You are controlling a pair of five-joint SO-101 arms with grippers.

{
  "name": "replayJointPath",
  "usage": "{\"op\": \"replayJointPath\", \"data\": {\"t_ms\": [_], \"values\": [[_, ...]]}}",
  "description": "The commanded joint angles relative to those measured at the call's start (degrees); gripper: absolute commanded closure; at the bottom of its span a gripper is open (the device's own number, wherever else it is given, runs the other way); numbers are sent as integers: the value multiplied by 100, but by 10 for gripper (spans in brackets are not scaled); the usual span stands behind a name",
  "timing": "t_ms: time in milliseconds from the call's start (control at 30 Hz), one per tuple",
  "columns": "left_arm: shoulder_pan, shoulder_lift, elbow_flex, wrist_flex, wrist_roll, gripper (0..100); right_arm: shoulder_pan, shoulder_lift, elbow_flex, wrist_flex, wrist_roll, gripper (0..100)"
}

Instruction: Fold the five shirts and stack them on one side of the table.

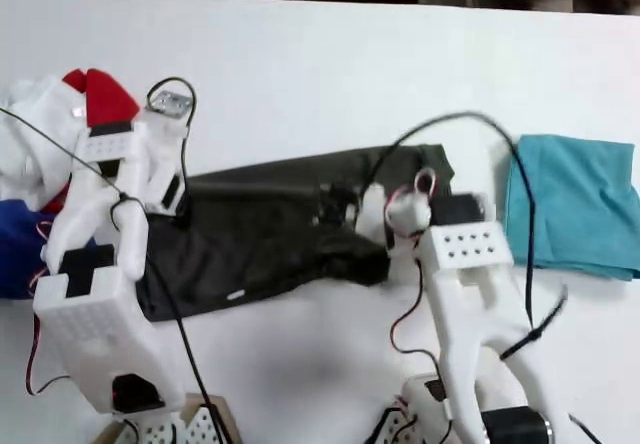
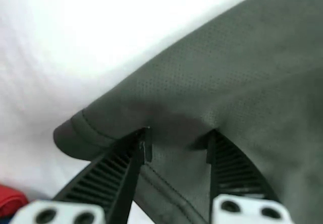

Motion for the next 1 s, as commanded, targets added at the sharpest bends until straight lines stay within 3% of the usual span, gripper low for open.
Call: {"op": "replayJointPath", "data": {"t_ms": [0, 400, 667, 867, 967], "values": [[97, 53, -119, -158, 35, 797, -22, 303, -888, 75, 53, 977], [88, 53, -119, -158, 35, 797, -198, 3459, -3499, 92, 457, 977], [88, 53, -119, -158, 35, 797, -189, 5059, -4791, 110, 211, 967], [88, 53, -119, -158, 35, 797, -189, 5358, -5345, 101, -290, 735], [88, 53, -119, -158, 35, 797, -154, 5349, -5688, 101, -316, 720]]}}
